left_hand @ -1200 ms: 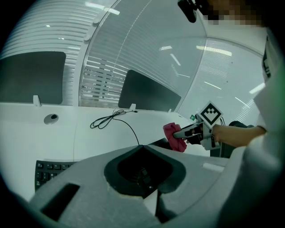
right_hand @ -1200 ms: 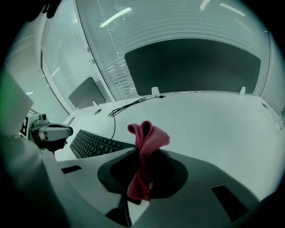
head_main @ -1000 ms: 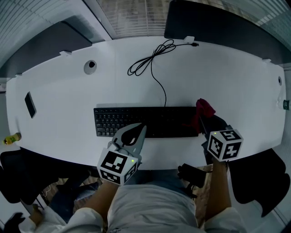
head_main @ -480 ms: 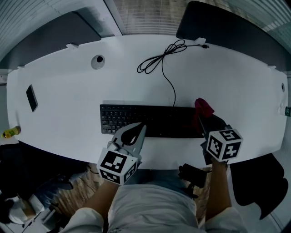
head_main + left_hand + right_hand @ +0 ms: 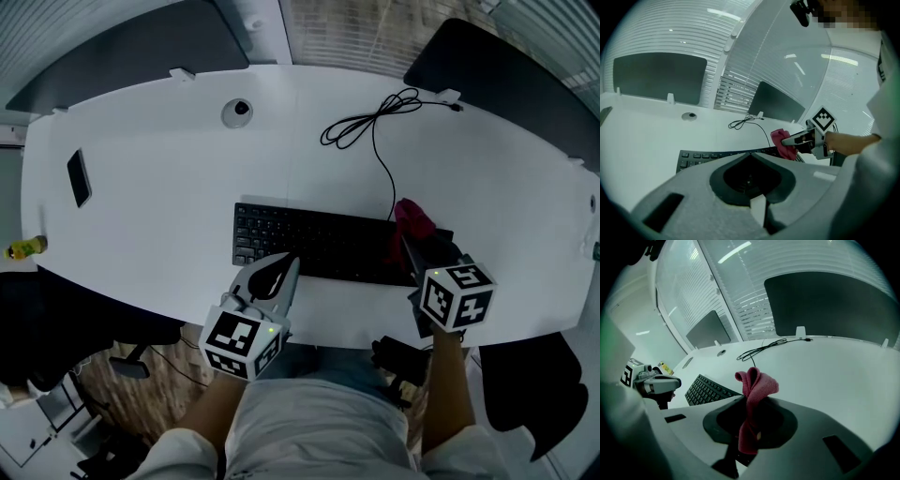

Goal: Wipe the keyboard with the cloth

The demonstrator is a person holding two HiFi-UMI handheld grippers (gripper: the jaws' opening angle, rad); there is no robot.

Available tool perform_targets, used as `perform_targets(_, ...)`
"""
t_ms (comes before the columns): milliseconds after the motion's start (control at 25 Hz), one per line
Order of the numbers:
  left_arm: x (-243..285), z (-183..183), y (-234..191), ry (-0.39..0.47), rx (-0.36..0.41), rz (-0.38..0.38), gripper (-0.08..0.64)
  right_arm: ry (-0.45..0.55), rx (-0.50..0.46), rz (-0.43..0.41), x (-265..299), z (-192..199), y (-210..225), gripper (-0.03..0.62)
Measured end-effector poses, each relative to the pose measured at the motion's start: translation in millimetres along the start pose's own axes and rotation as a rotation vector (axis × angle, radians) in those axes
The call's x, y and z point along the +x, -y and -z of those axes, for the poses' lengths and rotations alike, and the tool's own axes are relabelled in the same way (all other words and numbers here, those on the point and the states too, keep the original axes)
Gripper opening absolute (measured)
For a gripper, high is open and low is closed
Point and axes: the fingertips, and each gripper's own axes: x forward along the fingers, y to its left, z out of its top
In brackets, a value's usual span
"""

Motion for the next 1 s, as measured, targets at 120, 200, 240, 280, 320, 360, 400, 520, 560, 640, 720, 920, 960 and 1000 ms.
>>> perform_targets(120,-11.6,4.5,-13.2,0.007,-0.021,-0.031,0.011,-0.006,-0.019,-0.027,9.9,-4.2,-17.7,0.061)
perform_targets(200,-18.7,6.9,-20.9,0.013,-0.031,-0.048,0.011,-0.011,-0.030,-0.043,15.8,-5.3,-28.8,0.061)
perform_targets(240,-22.1,7.4,-24.7,0.017,-0.035,-0.056,0.011,-0.014,-0.036,-0.050,18.6,-5.9,-34.0,0.061)
perform_targets(280,-25.2,7.5,-28.5,0.022,-0.038,-0.064,0.011,-0.015,-0.043,-0.056,21.4,-7.1,-39.2,0.061)
perform_targets(320,-28.0,7.5,-32.4,0.027,-0.039,-0.071,0.011,-0.015,-0.049,-0.062,23.9,-8.5,-44.2,0.061)
perform_targets(360,-30.8,7.7,-36.2,0.031,-0.039,-0.077,0.011,-0.014,-0.055,-0.067,26.2,-10.0,-49.2,0.061)
perform_targets(400,-33.8,8.0,-39.8,0.034,-0.039,-0.082,0.011,-0.014,-0.060,-0.071,28.4,-11.1,-54.1,0.061)
perform_targets(520,-42.3,9.6,-50.2,0.044,-0.047,-0.101,0.011,-0.016,-0.074,-0.087,35.4,-13.1,-67.8,0.061)
perform_targets(560,-44.5,10.1,-53.5,0.047,-0.050,-0.107,0.011,-0.017,-0.078,-0.091,37.6,-13.7,-71.7,0.061)
perform_targets(640,-48.1,11.3,-60.6,0.051,-0.055,-0.117,0.011,-0.020,-0.085,-0.098,41.5,-14.8,-79.0,0.061)
perform_targets(720,-51.9,12.3,-68.4,0.053,-0.059,-0.126,0.011,-0.020,-0.090,-0.104,45.8,-16.5,-86.9,0.061)
perform_targets(920,-63.4,14.6,-84.8,0.063,-0.070,-0.148,0.011,-0.019,-0.103,-0.128,57.4,-19.5,-109.0,0.061)
perform_targets(960,-65.7,15.5,-87.4,0.063,-0.073,-0.152,0.011,-0.020,-0.106,-0.134,59.6,-19.9,-113.8,0.061)
perform_targets(1000,-68.0,16.3,-89.8,0.063,-0.075,-0.155,0.011,-0.021,-0.108,-0.141,61.9,-20.5,-118.9,0.061)
